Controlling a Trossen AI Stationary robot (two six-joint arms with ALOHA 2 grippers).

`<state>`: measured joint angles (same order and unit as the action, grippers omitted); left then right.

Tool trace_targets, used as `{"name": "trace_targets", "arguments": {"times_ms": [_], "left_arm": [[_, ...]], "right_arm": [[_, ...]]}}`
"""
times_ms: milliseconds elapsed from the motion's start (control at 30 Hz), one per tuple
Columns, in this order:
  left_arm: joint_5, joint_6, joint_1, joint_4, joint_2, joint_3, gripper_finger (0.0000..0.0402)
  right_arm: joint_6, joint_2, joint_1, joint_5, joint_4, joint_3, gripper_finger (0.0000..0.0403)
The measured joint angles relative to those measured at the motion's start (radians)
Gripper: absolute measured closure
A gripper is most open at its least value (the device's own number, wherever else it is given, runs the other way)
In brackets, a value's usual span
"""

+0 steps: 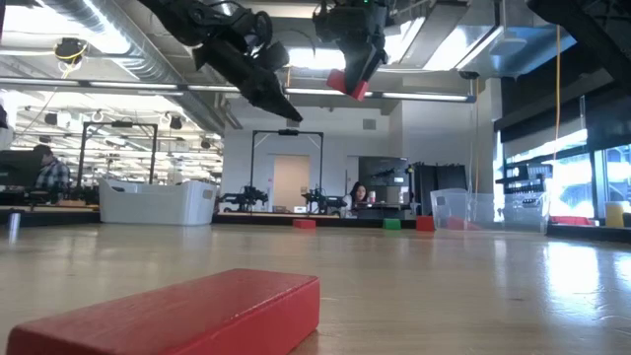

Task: Sort & place blocks by color
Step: Put the red block into the transparent bin

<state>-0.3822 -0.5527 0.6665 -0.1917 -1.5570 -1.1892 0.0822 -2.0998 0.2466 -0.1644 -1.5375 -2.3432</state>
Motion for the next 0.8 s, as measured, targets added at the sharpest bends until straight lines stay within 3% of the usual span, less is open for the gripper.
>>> {"name": "trace_targets", "arguments": {"times_ms": [167, 267, 400, 567, 800], "left_arm": [[0.308, 0.01, -0.073, 0.042, 0.0, -0.004, 0.0313], [0.416, -0.065, -0.11, 0.045, 0.0, -0.012, 0.0311], [0.419, -0.082, -0.128, 0.042, 0.0, -0.019, 0.031], [0.338, -0.077, -0.105, -0.046, 0.006, -0.019, 0.031], [0.295, -0.025, -0.049, -0.136, 0.053, -0.018, 0.031]], "right_arm": [[0.001, 0.0, 0.0, 0.0, 0.0, 0.0, 0.0271], [0.003, 0.0, 0.0, 0.0, 0.0, 0.0, 0.0271], [0.006, 0.0, 0.0, 0.0, -0.005, 0.0, 0.0271], [0.018, 0.0, 0.004, 0.003, -0.033, 0.0, 0.0271], [0.015, 0.015, 0.078, 0.007, -0.034, 0.001, 0.0271]]}}
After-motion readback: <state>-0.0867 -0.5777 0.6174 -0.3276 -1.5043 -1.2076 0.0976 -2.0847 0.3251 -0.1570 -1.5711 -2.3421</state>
